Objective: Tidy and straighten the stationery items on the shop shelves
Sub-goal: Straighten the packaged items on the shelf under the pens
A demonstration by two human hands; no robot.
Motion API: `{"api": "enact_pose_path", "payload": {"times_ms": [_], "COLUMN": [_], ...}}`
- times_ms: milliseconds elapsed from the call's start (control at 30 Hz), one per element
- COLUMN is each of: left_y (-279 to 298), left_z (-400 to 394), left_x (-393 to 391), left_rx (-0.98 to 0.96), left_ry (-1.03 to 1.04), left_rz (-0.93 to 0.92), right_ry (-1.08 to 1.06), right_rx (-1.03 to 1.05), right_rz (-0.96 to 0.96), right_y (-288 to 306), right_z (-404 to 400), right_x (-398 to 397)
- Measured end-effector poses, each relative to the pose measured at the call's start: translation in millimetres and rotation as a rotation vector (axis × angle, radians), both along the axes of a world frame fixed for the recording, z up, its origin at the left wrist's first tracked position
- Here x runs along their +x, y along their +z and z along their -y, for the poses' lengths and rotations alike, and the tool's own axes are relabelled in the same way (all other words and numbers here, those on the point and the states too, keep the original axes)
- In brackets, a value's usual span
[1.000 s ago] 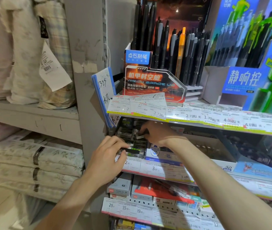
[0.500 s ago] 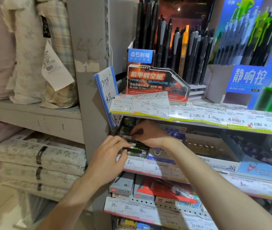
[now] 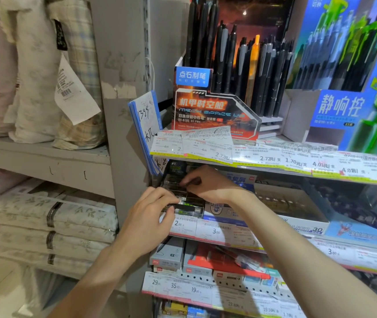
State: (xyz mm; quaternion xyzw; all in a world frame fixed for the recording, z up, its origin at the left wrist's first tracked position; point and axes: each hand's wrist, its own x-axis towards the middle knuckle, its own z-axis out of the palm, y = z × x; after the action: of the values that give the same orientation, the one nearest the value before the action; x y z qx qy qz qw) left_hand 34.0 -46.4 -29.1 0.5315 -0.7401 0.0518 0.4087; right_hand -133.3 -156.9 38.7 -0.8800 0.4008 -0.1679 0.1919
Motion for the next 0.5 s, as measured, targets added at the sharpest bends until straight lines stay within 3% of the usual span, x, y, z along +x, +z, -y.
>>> {"api": "enact_pose_path", "payload": {"times_ms": [500], "left_y": [1], "left_z": [-2], "left_x": [-1], "left_rx": [0.001], "left_ry": [0.007], "left_rz": [0.002], "right_ry": [-0.023], "right_rx": [0.022], "right_rz": [0.017], "right_y": [-2], "right_z": [-8], "right_x": [0]}}
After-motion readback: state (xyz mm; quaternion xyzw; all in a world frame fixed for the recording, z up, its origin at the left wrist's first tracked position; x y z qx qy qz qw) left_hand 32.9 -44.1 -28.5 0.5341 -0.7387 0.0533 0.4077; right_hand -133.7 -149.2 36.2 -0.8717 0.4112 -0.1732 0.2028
